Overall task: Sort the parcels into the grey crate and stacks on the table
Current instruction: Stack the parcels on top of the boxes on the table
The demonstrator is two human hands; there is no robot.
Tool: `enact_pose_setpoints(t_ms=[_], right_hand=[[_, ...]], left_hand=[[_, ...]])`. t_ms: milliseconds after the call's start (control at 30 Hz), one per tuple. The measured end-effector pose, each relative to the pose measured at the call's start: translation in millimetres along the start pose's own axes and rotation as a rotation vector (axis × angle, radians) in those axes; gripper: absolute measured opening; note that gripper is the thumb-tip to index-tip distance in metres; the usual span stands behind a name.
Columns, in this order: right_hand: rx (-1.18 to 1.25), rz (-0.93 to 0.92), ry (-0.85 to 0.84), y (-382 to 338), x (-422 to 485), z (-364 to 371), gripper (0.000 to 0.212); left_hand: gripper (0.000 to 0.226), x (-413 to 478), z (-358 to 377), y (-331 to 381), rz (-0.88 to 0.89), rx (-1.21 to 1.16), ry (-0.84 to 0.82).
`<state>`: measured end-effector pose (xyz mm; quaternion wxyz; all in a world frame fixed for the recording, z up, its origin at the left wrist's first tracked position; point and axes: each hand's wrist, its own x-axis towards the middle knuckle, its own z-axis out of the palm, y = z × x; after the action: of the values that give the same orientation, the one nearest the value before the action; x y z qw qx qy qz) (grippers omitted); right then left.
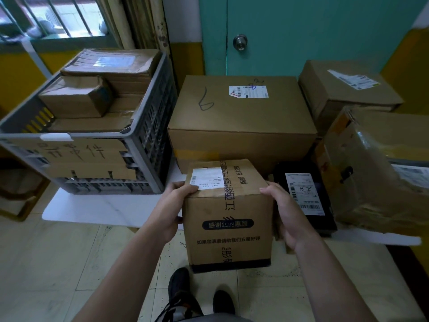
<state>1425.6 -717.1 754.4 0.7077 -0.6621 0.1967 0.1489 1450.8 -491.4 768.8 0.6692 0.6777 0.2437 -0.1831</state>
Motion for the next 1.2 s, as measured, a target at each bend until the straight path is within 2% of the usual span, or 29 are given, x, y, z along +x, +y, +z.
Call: enact_pose_setpoints(t_ms=[167, 333, 367, 467, 533, 700, 867, 933, 1100, 1200], right_hand=[[-0.025, 0.015, -0.027, -3, -1, -3, 0.031], [-0.06, 0.081, -0.049, -4, 4, -7, 0.025], [-0.081, 0.098, -0.045, -4, 6, -7, 0.027], [-0.148, 0.139, -0.037, -1, 12, -4, 0.032], [-0.169, 0.142, -0.042, 2, 13, -1, 0.037], [-0.143, 0.103, 0.012, 5, 11, 6, 0.057], [-0.141, 0.005, 0.045, 2, 7, 6, 0.043], [-0.184, -0.071, 0.099, 1, 7, 7, 0.043], [-0.232, -0.244, 0.156, -3, 9, 11, 0.071], [-0.215, -0.309, 0.147, 1, 8, 15, 0.073]], left_hand=[[0.03, 5, -5, -1, -0.035, 0.022, -0.009], [0.08, 10, -5, -6, -0.13, 0.02, -0.077], [0.081, 12, -5, -7, -0.144, 0.012, -0.099], [0.051, 13, -3, -10, -0.141, 0.018, -0.121], [0.043, 14, -1, -13, -0.129, -0.012, -0.092], [0.051, 9, 3, -12, -0.071, -0.079, -0.013], [0.058, -3, 7, -9, 0.007, -0.14, -0.027], [0.055, -5, 10, -9, 0.061, -0.12, -0.028], [0.071, -7, 11, -3, 0.232, -0.036, 0.03], [0.07, -8, 13, 1, 0.283, -0.002, 0.035]])
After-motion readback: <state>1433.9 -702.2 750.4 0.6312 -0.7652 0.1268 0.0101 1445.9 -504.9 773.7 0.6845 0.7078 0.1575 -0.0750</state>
